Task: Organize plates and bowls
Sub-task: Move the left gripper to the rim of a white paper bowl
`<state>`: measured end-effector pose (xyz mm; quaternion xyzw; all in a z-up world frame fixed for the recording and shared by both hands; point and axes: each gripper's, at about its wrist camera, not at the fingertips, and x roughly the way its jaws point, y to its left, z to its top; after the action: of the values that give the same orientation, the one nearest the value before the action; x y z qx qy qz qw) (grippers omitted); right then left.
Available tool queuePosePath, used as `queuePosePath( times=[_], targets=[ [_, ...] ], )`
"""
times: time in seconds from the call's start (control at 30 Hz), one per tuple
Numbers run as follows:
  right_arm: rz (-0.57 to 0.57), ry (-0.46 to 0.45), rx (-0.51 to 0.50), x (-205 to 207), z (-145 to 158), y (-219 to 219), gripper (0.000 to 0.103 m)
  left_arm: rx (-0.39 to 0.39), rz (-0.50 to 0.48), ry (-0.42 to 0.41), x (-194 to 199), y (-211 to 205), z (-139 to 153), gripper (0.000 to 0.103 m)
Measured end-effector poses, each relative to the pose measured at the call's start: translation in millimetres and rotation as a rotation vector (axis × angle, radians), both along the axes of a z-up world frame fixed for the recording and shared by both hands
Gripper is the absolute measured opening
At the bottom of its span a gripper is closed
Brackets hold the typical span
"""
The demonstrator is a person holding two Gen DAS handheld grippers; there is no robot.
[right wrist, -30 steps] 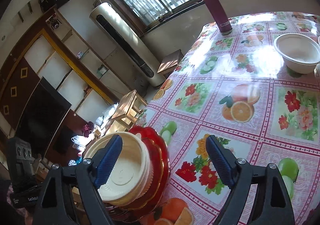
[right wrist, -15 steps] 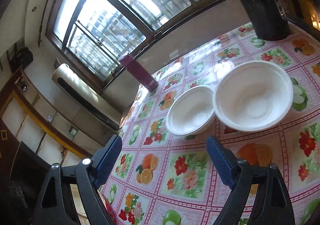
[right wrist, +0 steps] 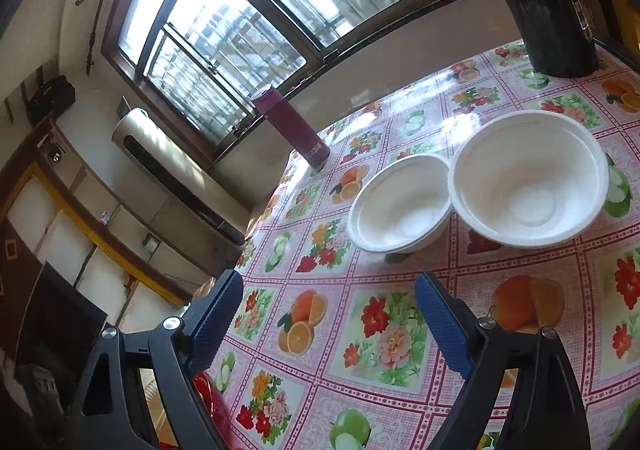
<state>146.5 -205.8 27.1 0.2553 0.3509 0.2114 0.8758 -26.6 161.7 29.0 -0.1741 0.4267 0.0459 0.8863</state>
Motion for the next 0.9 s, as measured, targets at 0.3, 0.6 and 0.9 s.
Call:
queuePosePath(
  times=[0.3,0.6,0.9],
  targets=[
    [0.06,-0.006,-0.075,-7,-6,26,0.09,-0.22,-0.081,0.038,-7,6,-6,0.092],
    [0.05,-0.001,-0.067,-5,-6,25,0.09,-0.217,-0.199,-0.071,-26,-11,47,0.092],
    [0.033,-0.005,-0.049,-3,-7,16,0.09,-0.242,-0.107,-0.017,-1,0,21,0.092]
  ],
)
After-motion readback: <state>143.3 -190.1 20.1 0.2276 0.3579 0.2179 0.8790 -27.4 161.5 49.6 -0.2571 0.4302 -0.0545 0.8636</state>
